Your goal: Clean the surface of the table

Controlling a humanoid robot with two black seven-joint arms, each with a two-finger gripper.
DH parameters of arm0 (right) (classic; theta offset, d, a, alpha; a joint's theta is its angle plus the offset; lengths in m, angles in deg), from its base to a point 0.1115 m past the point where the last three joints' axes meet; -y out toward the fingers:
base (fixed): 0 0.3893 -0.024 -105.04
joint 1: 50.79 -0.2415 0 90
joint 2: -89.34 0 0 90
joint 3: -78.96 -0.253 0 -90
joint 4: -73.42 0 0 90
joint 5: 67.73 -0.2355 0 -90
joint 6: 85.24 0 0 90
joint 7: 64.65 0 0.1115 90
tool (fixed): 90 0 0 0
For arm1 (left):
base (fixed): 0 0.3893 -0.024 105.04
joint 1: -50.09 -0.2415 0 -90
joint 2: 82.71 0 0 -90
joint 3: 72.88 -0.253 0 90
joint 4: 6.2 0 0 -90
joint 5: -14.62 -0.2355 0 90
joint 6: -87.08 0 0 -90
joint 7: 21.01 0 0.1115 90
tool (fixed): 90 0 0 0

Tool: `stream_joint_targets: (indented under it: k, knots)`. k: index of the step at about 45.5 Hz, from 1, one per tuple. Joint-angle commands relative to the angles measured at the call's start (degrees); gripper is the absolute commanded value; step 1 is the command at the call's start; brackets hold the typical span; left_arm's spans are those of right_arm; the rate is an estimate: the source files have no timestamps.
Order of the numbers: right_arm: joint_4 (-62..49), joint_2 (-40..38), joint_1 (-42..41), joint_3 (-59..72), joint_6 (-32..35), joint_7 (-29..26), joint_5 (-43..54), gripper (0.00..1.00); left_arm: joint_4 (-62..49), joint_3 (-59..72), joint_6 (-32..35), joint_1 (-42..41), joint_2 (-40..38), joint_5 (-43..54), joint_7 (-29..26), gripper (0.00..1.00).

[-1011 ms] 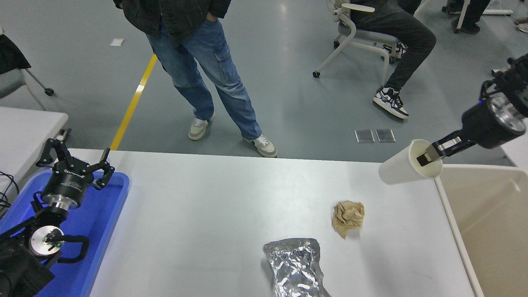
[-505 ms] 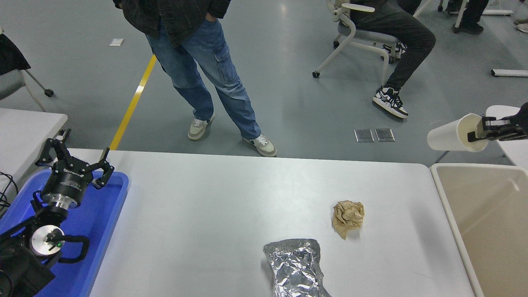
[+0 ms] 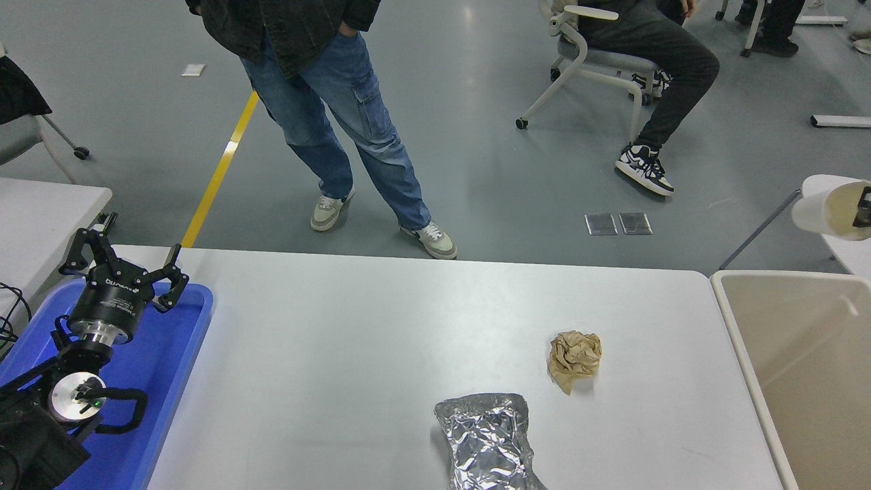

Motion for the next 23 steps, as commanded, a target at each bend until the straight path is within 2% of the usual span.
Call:
stream_joint_targets:
  k: [1, 15, 23]
  knots:
    - [-2.7, -0.1, 2.1, -0.1, -1.7, -11.7, -7.2, 0.00, 0.0, 0.0, 0.0, 0.0, 0.0, 0.0, 0.0, 1.00]
    - [-3.5, 0.0, 9.0, -0.5, -5.9, -16.5, -10.8, 0.00, 0.0, 0.0, 0.0, 0.0, 0.0, 0.0, 0.0, 1.00]
    - [-3.4, 0.9, 13.1, -3.8, -8.6, -20.4, -17.7, 0.00, 0.0, 0.0, 0.0, 0.0, 0.0, 0.0, 0.0, 1.00]
